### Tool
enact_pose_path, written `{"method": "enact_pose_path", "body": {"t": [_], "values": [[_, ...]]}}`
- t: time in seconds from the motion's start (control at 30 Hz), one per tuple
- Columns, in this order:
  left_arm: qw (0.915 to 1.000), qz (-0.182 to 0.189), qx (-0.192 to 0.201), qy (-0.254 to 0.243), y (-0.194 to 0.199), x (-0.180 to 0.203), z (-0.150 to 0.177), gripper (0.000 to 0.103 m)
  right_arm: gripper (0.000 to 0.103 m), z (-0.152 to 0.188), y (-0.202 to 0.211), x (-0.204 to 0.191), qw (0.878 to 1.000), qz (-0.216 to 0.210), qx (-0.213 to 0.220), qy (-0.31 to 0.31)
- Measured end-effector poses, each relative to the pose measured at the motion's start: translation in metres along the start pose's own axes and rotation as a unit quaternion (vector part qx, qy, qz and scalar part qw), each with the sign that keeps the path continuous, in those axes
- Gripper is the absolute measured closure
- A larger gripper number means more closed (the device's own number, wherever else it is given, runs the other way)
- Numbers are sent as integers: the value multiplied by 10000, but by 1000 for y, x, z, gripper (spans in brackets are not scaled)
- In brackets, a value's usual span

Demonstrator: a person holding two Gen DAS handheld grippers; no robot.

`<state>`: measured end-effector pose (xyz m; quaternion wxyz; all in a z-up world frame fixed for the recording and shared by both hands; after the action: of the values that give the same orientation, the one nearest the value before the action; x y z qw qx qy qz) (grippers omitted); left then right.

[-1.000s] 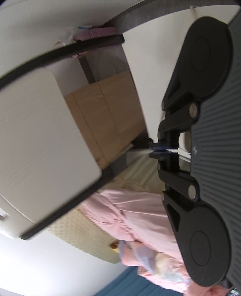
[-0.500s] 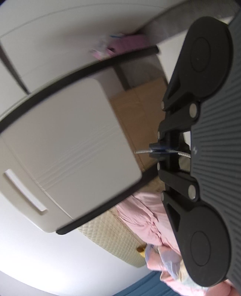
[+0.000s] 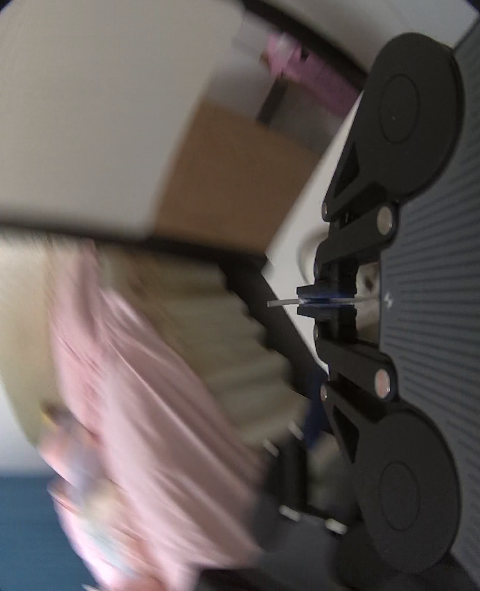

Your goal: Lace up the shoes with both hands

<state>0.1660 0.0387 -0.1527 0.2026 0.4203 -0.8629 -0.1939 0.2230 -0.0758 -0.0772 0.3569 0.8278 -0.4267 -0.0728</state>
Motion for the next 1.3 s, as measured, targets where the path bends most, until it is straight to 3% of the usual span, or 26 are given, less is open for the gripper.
{"method": "enact_pose_path", "body": {"t": [0.07,0.13,0.2,0.3,0.47,0.6,0.73,0.83,1.03,1.17,1.3], "values": [[9982,232,32,559,2,-11,-1,83,100,4,-7,-15,9989,-117,-224,386],[9915,403,104,1235,4,-26,0,84,100,4,-12,-19,9976,-147,-396,542],[9795,592,205,1917,7,-45,2,85,100,2,-18,-18,9963,-181,-572,609],[9528,929,355,2868,9,-71,10,86,100,3,-26,-18,9939,-278,-821,678],[9149,1410,498,3751,7,-93,20,86,100,-7,-38,-9,9910,-560,-1165,357],[8989,1574,550,4052,6,-101,25,86,101,-6,-45,-9,9846,-830,-1516,261],[8980,1600,551,4062,6,-103,26,86,102,-8,-59,-14,9748,-1166,-1885,265],[9004,1598,531,4011,7,-104,26,86,103,-2,-62,-19,9711,-1188,-2061,201],[9027,1564,535,3972,6,-105,25,86,101,3,-49,0,9769,-1113,-1821,-127],[9106,1513,502,3813,5,-101,21,86,101,-1,-49,-11,9810,-742,-1694,588],[9184,1431,478,3658,6,-99,20,86,101,-3,-50,-31,9684,-420,-1815,1657]]}}
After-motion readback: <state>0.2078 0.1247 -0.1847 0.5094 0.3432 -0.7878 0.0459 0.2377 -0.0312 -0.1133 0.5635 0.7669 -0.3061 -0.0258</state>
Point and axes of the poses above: each gripper's, at about its wrist camera, not at the fingertips, and y roughly against the way its jaws point, x to its right, z to its underside, the point moved 3 cm from there along -y, roughly the way its jaws point, and after that the axes turned 13 degrees about z, right-handed, at the moved point
